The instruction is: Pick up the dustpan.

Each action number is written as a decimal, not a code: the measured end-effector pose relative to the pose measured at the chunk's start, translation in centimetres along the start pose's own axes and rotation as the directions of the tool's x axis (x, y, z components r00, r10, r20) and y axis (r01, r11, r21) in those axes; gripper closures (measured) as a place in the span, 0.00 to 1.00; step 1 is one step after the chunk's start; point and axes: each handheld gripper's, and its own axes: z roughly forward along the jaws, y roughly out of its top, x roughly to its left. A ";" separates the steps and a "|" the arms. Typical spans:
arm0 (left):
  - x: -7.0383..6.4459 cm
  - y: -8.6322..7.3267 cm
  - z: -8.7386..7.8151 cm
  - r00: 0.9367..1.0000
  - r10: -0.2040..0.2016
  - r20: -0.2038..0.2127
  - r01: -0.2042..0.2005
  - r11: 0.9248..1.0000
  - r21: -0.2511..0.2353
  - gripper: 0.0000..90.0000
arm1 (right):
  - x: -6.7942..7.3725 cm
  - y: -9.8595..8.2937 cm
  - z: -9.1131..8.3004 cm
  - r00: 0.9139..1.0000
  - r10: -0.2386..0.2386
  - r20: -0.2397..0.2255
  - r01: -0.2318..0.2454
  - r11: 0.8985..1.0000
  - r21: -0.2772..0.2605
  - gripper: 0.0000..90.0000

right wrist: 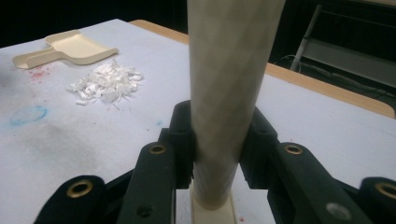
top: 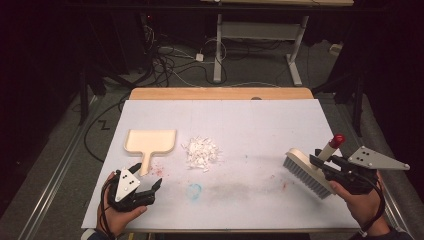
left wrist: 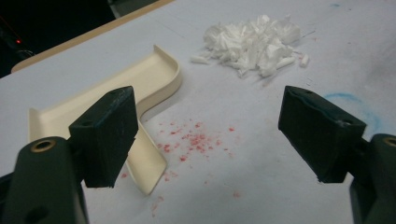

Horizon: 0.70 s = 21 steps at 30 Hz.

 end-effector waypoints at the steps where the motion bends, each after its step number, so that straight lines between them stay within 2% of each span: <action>1: 0.0 0.0 0.1 1.000 0.000 0.002 0.000 1.000 0.001 0.21 | 0.0 -0.1 0.1 1.000 0.002 0.003 -0.002 1.000 0.006 0.79; 6: -0.1 -0.2 0.1 1.000 0.005 0.002 -0.005 1.000 0.023 0.21 | 0.1 0.0 0.2 1.000 0.005 0.008 -0.005 1.000 0.008 0.79; 11: 0.2 -0.3 -0.1 1.000 -0.019 -0.010 0.019 0.999 0.026 0.21 | 0.3 0.2 0.1 1.000 0.009 0.019 -0.009 1.000 -0.001 0.79; 12: 0.3 -0.3 -0.1 1.000 -0.024 -0.020 0.025 0.999 0.028 0.21 | 0.3 0.2 0.1 1.000 0.013 0.022 -0.013 1.000 -0.005 0.79; 13: 0.6 -0.4 -0.1 0.998 -0.050 -0.038 0.051 0.998 0.044 0.21 | 0.2 0.2 0.1 1.000 0.014 0.027 -0.014 1.000 -0.014 0.79; 14: 0.6 -0.4 -0.1 0.998 -0.050 -0.038 0.051 0.998 0.044 0.21 | 0.2 0.2 0.0 0.999 0.021 0.038 -0.020 1.000 -0.024 0.79; 15: 1.1 -0.6 -0.1 0.993 -0.102 -0.064 0.106 0.992 0.065 0.21 | 0.2 0.2 0.0 0.998 0.027 0.048 -0.026 0.999 -0.029 0.79; 16: 1.5 -0.8 -0.2 0.989 -0.135 -0.066 0.140 0.988 0.065 0.21 | 0.1 0.3 0.0 0.998 0.031 0.049 -0.030 0.999 -0.028 0.79; 17: 1.8 -0.9 -0.3 0.982 -0.165 -0.086 0.172 0.983 0.071 0.21 | 0.0 0.3 0.0 0.998 0.039 0.048 -0.037 0.999 -0.031 0.79; 18: 1.8 -0.9 -0.3 0.982 -0.165 -0.086 0.172 0.983 0.071 0.21 | 0.0 0.3 0.1 0.998 0.041 0.055 -0.039 0.999 -0.032 0.79; 19: 2.1 -1.0 -0.3 0.975 -0.197 -0.107 0.206 0.976 0.077 0.22 | -0.1 0.3 0.3 0.998 0.036 0.054 -0.035 0.999 -0.027 0.79; 21: 3.0 -1.0 0.7 0.953 -0.283 -0.109 0.294 0.951 0.100 0.22 | -0.1 0.3 0.6 0.998 0.037 0.055 -0.035 0.999 -0.021 0.79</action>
